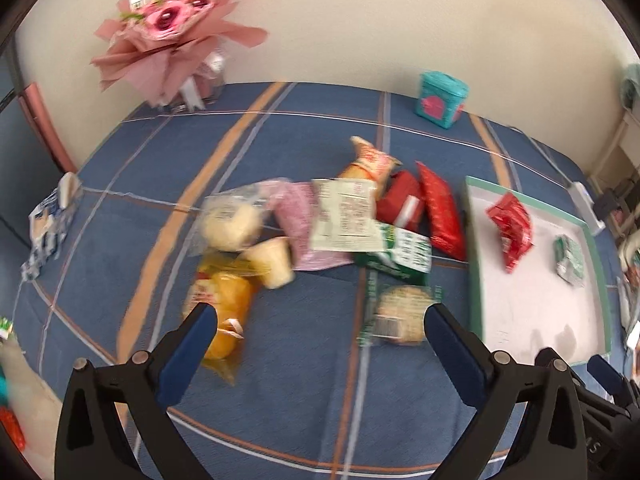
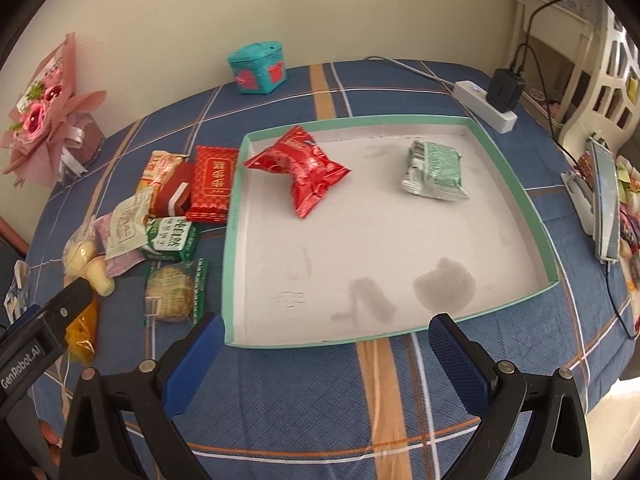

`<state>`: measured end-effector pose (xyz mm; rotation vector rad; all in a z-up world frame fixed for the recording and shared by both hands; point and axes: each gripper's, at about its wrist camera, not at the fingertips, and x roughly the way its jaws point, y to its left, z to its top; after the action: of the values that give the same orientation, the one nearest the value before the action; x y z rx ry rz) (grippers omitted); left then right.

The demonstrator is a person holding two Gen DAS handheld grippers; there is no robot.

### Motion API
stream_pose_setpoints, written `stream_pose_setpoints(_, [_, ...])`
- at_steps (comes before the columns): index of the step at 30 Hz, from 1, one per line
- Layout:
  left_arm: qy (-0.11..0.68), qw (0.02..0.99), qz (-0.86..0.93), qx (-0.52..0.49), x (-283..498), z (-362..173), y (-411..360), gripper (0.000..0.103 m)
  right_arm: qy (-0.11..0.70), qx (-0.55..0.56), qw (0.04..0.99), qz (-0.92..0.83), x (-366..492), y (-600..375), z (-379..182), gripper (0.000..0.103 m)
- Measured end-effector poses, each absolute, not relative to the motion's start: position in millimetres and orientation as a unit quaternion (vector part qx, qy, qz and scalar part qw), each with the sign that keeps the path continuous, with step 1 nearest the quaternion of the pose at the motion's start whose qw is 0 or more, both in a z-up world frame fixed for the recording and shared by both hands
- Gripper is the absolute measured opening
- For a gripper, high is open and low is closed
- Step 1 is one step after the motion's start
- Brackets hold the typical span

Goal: Organize snacks
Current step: 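Withdraw both tools from the tray back toward the snack pile, then grasp the round biscuit pack with the right tool while the left tool grasps the yellow bread bag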

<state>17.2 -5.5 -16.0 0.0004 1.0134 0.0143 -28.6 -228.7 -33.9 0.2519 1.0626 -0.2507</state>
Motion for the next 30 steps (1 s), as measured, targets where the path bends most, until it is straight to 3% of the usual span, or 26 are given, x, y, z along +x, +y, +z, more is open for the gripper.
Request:
stream_pose_setpoints(9, [0.498,0.864,0.048,-0.056,25.0,-24.9,44.2,0.102,0.493,0.12,0.861,-0.039,-15.4,-185.5,-29.8,0.103])
stream_pose_setpoints(13, [0.499,0.86,0.065,-0.086,26.9,-29.7,67.4,0.094,0.495,0.11,0.862,0.003,-5.8,-159.3,-32.1,0.103])
stream_pose_setpoints(20, [0.51,0.843,0.095,-0.142,32.2,-44.9,99.5,0.093,0.504,0.097,0.857,0.039,10.6,-127.5,-41.5,0.103])
stream_pose_setpoints(24, [0.522,0.834,0.096,-0.151,37.5,-54.4,102.6,0.087,0.515,0.099,0.85,0.046,21.2,-120.2,-49.5,0.093])
stream_pose_setpoints(30, [0.546,0.82,0.092,-0.144,45.5,-71.7,99.8,0.087,0.539,0.102,0.835,0.04,38.2,-116.2,-65.8,0.081])
